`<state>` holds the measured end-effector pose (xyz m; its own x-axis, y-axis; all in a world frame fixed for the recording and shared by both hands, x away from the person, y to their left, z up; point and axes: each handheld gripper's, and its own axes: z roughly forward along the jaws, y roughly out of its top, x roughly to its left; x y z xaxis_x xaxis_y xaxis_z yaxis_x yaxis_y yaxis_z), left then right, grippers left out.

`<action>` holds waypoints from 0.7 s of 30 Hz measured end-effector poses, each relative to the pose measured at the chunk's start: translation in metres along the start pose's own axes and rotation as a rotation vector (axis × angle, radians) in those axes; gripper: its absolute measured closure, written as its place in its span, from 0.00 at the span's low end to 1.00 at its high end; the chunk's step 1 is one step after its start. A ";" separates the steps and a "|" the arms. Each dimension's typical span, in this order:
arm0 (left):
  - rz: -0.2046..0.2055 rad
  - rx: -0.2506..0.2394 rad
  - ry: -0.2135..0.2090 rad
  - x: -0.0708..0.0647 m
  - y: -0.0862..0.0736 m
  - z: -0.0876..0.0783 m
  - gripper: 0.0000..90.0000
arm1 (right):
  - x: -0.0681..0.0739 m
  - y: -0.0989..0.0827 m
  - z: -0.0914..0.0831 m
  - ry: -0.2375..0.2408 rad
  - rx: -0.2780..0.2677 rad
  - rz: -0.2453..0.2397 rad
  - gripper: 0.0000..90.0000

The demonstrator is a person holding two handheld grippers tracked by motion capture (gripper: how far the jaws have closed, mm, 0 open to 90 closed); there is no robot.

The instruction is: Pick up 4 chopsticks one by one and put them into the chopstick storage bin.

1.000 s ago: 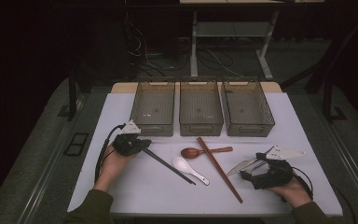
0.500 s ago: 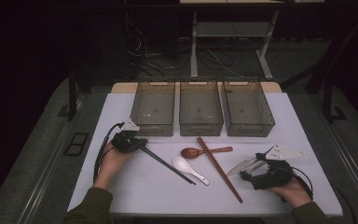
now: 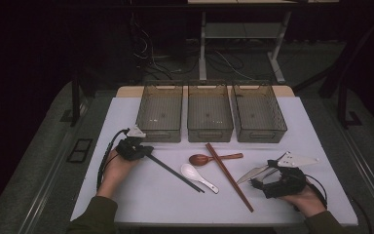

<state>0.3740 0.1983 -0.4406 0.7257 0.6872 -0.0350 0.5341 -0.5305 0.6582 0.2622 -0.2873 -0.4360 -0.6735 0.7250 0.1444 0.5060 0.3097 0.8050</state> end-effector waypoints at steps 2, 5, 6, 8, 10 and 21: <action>0.001 0.004 -0.001 0.000 0.000 0.000 0.99 | 0.000 0.000 0.000 0.001 0.000 0.000 0.01; -0.001 0.005 -0.004 0.000 -0.001 -0.002 0.99 | 0.000 0.000 0.000 0.001 0.001 0.000 0.01; -0.002 0.010 -0.005 0.000 -0.002 -0.002 0.99 | 0.000 0.000 0.000 0.001 0.000 0.000 0.01; -0.002 0.011 -0.007 0.001 -0.002 -0.003 0.99 | 0.000 0.000 0.000 0.001 0.000 -0.001 0.01; -0.005 0.014 -0.007 0.001 -0.003 -0.004 0.99 | 0.000 0.000 0.000 0.001 0.000 0.000 0.01; 0.009 0.036 -0.005 0.000 -0.008 -0.010 0.99 | -0.001 0.000 0.000 0.001 0.002 -0.001 0.01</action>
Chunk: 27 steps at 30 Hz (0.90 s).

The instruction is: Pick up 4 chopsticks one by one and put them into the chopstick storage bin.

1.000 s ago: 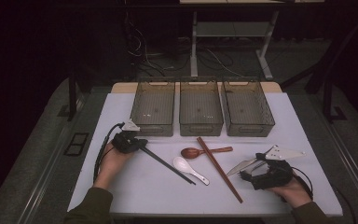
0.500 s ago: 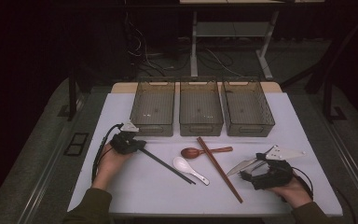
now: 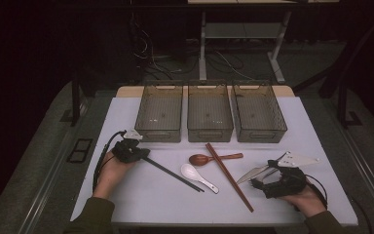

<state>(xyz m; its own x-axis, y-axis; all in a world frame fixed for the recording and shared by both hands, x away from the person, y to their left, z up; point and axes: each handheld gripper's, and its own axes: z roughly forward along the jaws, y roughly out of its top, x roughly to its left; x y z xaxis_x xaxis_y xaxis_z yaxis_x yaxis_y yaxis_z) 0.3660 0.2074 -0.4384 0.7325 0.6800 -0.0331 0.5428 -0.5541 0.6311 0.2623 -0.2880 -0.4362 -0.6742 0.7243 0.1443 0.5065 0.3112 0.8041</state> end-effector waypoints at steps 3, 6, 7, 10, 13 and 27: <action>0.001 0.001 0.000 0.000 -0.001 -0.001 0.99 | 0.000 0.000 0.000 0.001 0.001 0.000 0.01; -0.001 0.003 -0.004 0.000 -0.003 -0.003 0.99 | 0.000 0.000 0.000 -0.001 0.003 0.000 0.01; 0.002 0.006 -0.004 0.000 -0.003 -0.003 0.99 | 0.000 0.000 0.000 0.000 0.003 0.000 0.01; -0.001 0.008 -0.005 -0.001 -0.005 -0.005 0.99 | 0.000 0.000 0.000 0.000 0.003 0.001 0.01; 0.003 0.011 -0.003 -0.001 -0.006 -0.006 0.99 | 0.000 0.000 0.000 0.001 0.005 0.002 0.01; 0.004 0.024 -0.008 -0.004 -0.014 -0.014 0.99 | 0.000 -0.001 0.000 0.001 0.010 0.000 0.01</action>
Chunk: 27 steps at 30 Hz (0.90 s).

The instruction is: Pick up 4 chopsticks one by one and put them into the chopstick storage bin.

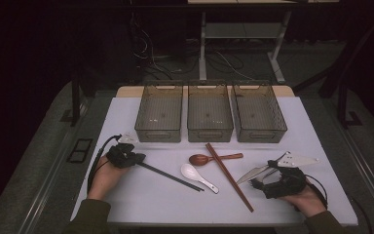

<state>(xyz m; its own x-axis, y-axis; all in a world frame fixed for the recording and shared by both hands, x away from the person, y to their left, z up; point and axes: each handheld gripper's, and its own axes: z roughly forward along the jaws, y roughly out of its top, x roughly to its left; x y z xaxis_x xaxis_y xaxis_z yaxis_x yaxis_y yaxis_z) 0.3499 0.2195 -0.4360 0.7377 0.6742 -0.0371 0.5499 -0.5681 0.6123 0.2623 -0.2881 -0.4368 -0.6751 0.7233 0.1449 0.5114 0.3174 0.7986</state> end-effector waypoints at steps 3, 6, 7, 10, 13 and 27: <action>0.007 0.008 0.005 -0.001 -0.001 -0.001 0.99 | 0.000 0.000 0.000 -0.001 0.000 -0.001 0.01; 0.011 0.014 0.013 -0.004 -0.002 -0.003 0.99 | 0.000 0.000 0.000 -0.002 0.000 0.000 0.01; 0.014 0.017 0.013 -0.004 -0.002 -0.004 0.99 | 0.000 0.000 0.000 -0.002 0.001 0.000 0.01; 0.016 0.018 0.012 -0.006 -0.004 -0.005 0.99 | 0.000 0.000 0.000 -0.002 0.001 0.000 0.01; 0.016 0.022 0.011 -0.007 -0.006 -0.007 0.99 | 0.000 0.000 0.000 -0.003 0.002 0.001 0.01; -0.001 0.009 -0.004 -0.008 -0.022 -0.018 0.99 | 0.000 0.000 0.001 -0.004 0.002 0.000 0.01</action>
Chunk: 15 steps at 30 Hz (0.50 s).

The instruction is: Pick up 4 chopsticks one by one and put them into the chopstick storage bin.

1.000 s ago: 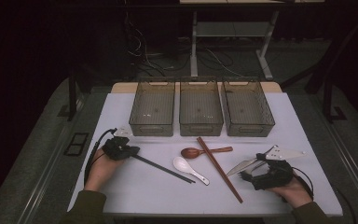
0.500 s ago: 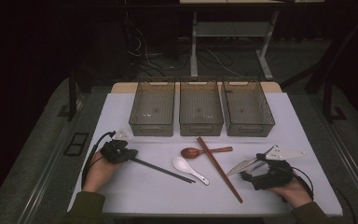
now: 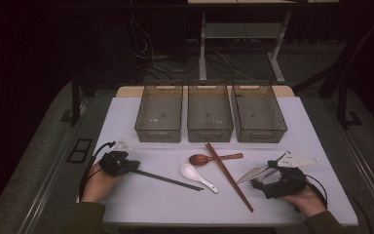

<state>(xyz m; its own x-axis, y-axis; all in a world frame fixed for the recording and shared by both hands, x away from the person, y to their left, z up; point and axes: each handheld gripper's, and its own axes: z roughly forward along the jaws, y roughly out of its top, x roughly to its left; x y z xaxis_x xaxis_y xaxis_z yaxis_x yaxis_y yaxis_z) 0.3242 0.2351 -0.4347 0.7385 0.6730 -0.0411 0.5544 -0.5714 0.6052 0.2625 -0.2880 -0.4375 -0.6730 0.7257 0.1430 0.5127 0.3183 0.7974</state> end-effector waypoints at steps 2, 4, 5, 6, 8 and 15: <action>-0.004 -0.007 -0.006 0.001 -0.003 -0.002 0.99 | 0.000 0.000 0.000 0.000 0.000 0.001 0.01; -0.010 -0.008 -0.008 0.001 -0.005 -0.003 0.99 | 0.000 0.000 0.000 0.000 0.000 0.001 0.01; -0.010 -0.012 -0.009 0.001 -0.006 -0.004 0.99 | 0.000 0.000 0.000 0.000 0.000 0.000 0.01; -0.009 -0.010 -0.012 0.001 -0.007 -0.004 0.99 | 0.000 0.000 0.000 0.001 0.000 0.001 0.01; -0.010 -0.014 -0.013 0.001 -0.008 -0.005 0.99 | 0.000 0.000 0.000 0.000 0.001 0.002 0.01; -0.001 -0.007 -0.008 -0.003 -0.009 -0.006 0.99 | 0.000 0.000 0.000 -0.001 0.001 0.003 0.01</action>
<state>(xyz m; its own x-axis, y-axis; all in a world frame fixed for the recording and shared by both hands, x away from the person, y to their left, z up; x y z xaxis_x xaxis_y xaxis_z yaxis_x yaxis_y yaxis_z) 0.3151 0.2411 -0.4350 0.7413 0.6695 -0.0479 0.5523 -0.5678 0.6104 0.2626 -0.2878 -0.4376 -0.6712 0.7271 0.1445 0.5147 0.3168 0.7967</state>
